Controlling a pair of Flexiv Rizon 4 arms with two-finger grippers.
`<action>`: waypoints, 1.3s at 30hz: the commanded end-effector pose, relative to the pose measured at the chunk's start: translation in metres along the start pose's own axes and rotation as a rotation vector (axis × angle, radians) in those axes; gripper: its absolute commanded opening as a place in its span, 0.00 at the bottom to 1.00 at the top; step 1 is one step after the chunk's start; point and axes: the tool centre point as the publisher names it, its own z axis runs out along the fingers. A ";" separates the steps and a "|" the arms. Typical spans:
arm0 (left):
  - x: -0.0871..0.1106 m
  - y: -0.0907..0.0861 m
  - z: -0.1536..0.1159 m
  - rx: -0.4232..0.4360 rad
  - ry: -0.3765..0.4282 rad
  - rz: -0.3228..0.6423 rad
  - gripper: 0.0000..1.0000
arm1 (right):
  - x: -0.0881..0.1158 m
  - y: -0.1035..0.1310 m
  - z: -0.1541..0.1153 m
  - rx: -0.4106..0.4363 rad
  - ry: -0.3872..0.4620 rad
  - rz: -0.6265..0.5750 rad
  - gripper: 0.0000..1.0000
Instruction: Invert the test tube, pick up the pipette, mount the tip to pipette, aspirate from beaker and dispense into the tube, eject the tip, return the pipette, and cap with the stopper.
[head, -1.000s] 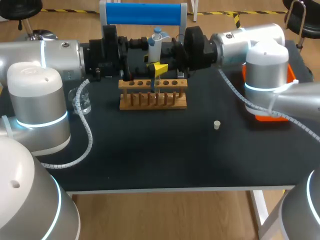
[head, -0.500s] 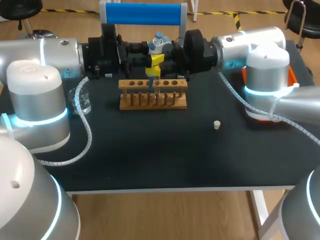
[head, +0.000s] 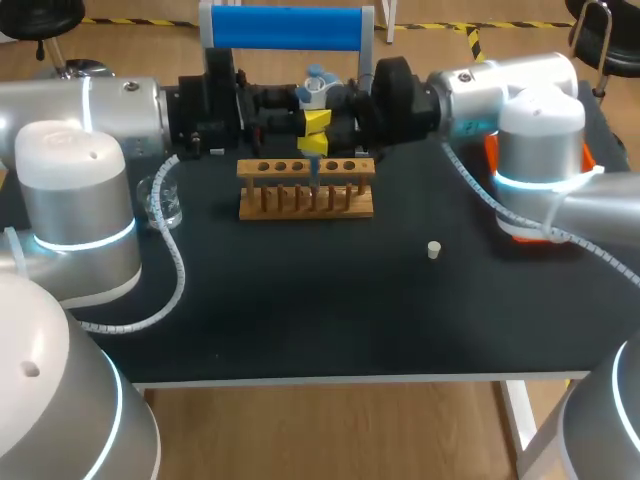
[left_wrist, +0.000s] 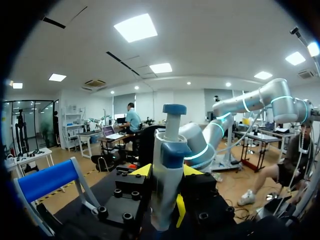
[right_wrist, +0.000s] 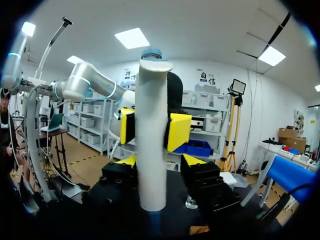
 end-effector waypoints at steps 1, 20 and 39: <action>0.005 0.002 -0.001 0.002 -0.005 0.000 0.00 | 0.000 0.005 -0.020 -0.014 0.005 0.004 1.00; 0.005 0.002 -0.001 0.002 -0.005 0.000 0.00 | -0.018 -0.001 -0.105 -0.030 -0.039 0.063 1.00; 0.005 0.002 -0.001 0.002 -0.005 0.000 0.00 | -0.102 -0.016 -0.160 0.214 -0.236 0.073 1.00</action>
